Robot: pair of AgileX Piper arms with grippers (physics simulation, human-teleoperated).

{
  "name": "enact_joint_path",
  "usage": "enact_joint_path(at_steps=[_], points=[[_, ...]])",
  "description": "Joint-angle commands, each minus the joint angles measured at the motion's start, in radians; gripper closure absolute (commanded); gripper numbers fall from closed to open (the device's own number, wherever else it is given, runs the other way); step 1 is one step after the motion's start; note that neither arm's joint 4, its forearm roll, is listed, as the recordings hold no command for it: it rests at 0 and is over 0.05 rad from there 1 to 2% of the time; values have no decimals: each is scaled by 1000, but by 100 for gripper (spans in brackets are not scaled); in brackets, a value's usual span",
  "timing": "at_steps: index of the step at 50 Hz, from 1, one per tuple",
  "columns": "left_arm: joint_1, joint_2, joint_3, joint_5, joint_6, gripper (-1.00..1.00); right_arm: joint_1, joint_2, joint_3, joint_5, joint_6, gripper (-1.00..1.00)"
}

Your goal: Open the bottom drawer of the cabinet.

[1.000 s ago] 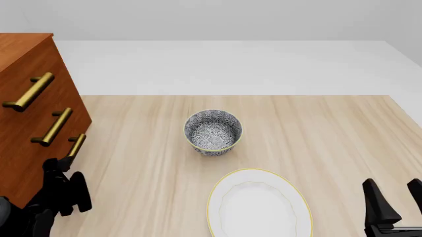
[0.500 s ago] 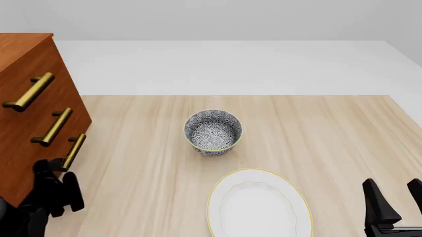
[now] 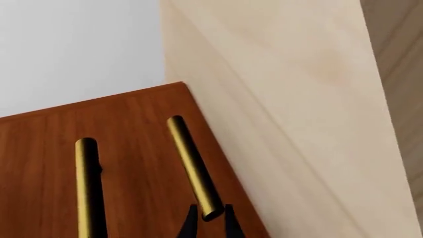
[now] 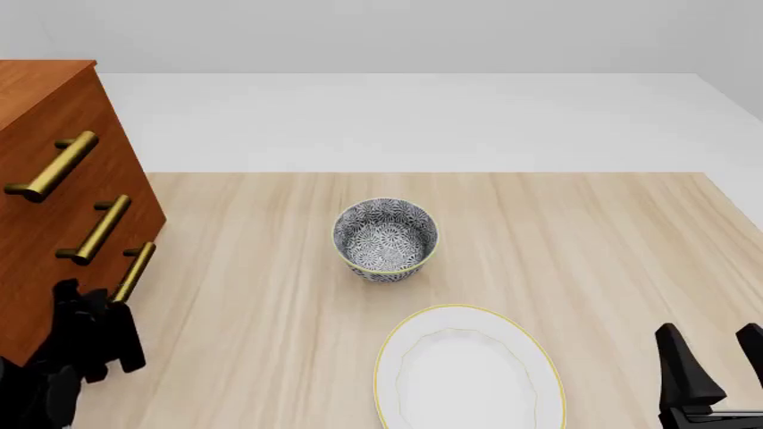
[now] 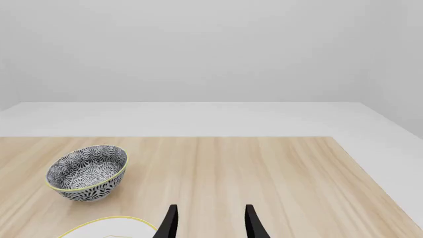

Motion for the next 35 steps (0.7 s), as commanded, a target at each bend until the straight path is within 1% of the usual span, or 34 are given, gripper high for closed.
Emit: enact_joint_path(at_steps=[1, 11, 19, 26, 28, 33, 35], points=[[17, -6, -25, 16, -3, 100, 0, 0, 0, 0, 0, -100], [2, -10, -34, 17, -3, 100, 0, 0, 0, 0, 0, -100], [-41, -23, -32, 27, -9, 100, 0, 0, 0, 0, 0, -100], [-70, -14, -15, 7, -8, 100, 0, 0, 0, 0, 0, -100], [-93, -12, -10, 5, -12, 100, 0, 0, 0, 0, 0, -100], [-113, 32, 3, -43, 0, 100, 0, 0, 0, 0, 0, -100], [-126, 25, 3, -36, -8, 100, 0, 0, 0, 0, 0, -100]])
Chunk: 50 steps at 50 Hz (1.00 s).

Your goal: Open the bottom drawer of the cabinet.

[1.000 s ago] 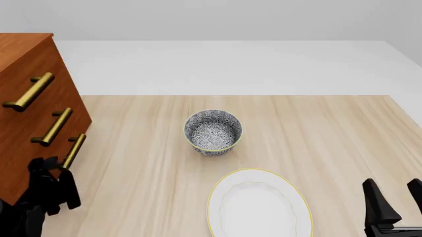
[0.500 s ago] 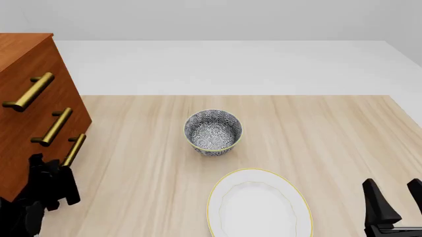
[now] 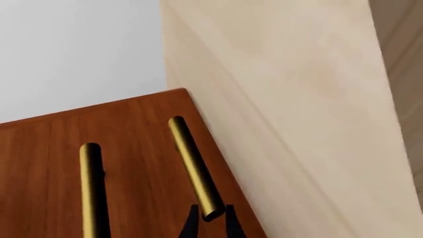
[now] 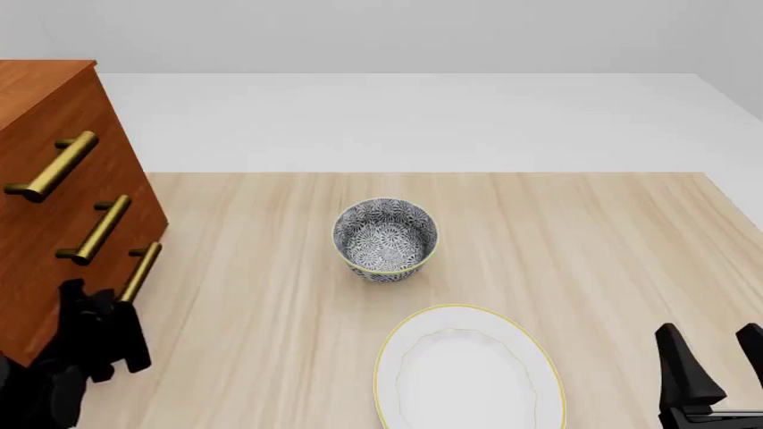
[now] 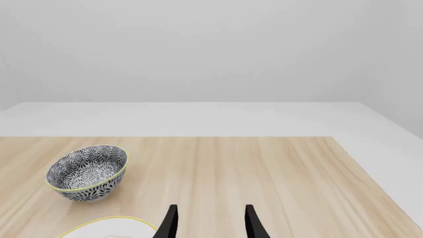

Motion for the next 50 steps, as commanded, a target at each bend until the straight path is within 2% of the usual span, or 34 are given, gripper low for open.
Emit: enact_joint_path(at_steps=[1, 21, 50], points=[[-94, 37, -6, -43, 9, 100, 0, 0, 0, 0, 0, -100], [-163, 27, 10, -46, -3, 100, 0, 0, 0, 0, 0, -100], [-276, -25, -13, 16, -32, 100, 0, 0, 0, 0, 0, -100]])
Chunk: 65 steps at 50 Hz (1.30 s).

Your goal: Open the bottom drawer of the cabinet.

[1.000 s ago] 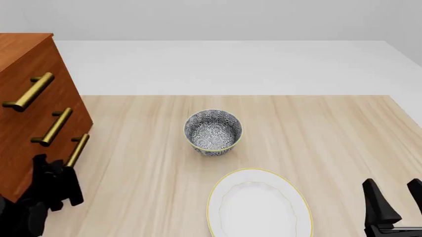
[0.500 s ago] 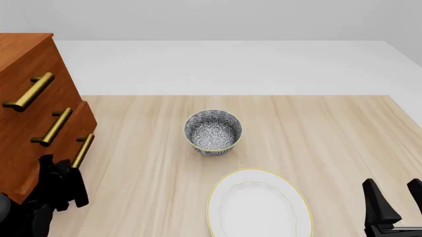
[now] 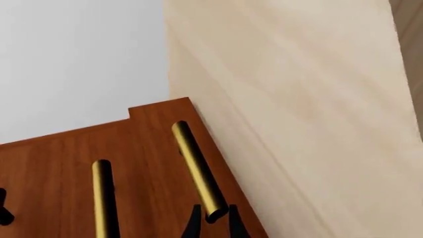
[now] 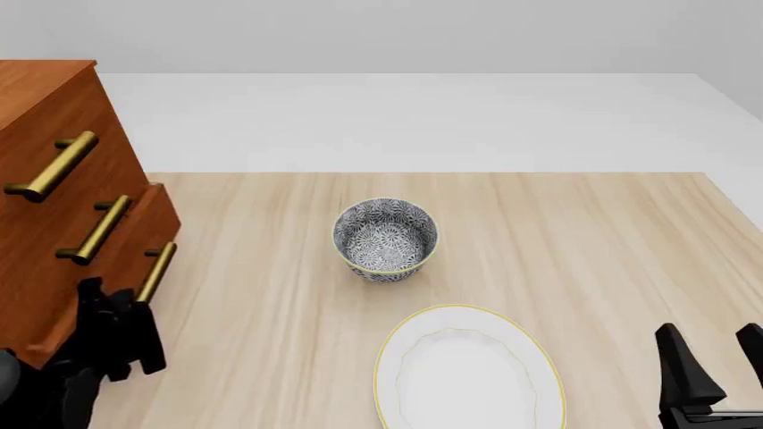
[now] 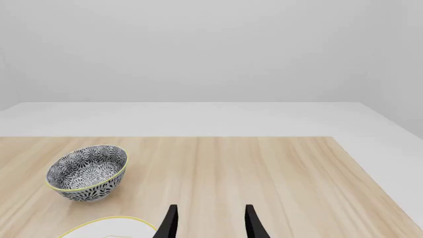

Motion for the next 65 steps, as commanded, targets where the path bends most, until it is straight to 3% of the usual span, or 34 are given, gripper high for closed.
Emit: enact_joint_path(at_steps=[1, 37, 60, 61, 65], points=[[-186, 10, -35, 3, -9, 100, 0, 0, 0, 0, 0, -100], [-294, -15, -54, 44, -63, 100, 0, 0, 0, 0, 0, -100], [-291, -2, -52, 52, -59, 100, 0, 0, 0, 0, 0, -100], [-290, -1, -52, 56, -61, -100, 0, 0, 0, 0, 0, -100], [-286, 9, -46, 50, -59, -100, 0, 0, 0, 0, 0, -100]])
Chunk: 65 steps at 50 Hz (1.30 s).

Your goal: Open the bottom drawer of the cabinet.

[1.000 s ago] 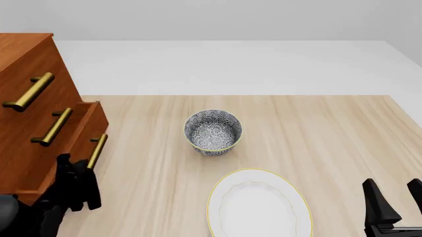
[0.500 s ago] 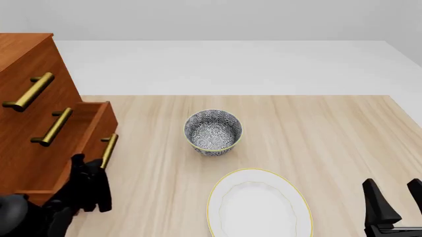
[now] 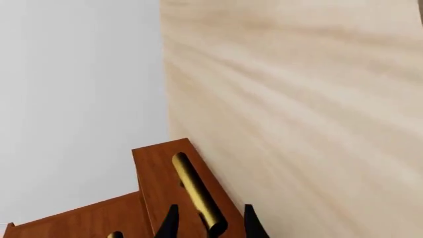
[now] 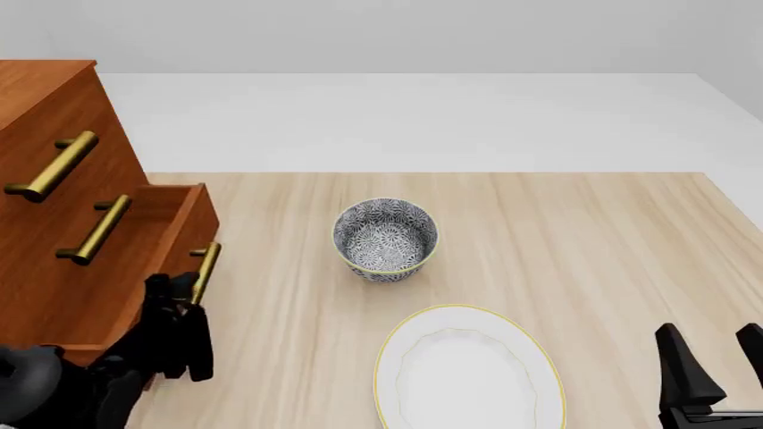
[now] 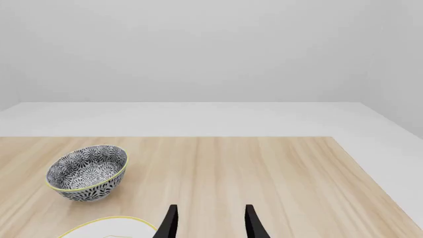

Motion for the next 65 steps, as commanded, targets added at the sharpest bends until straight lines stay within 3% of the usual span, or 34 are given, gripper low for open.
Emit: enact_joint_path(at_steps=[1, 24, 51, 57, 65], points=[[-20, 24, -42, 8, 6, -100, 0, 0, 0, 0, 0, -100], [-34, 7, -33, 36, -15, -100, 0, 0, 0, 0, 0, -100], [-123, -159, -30, 167, -72, -100, 0, 0, 0, 0, 0, -100], [-151, -263, -76, 293, -128, -100, 0, 0, 0, 0, 0, -100], [-180, -390, -196, 512, -307, -100, 0, 0, 0, 0, 0, -100]])
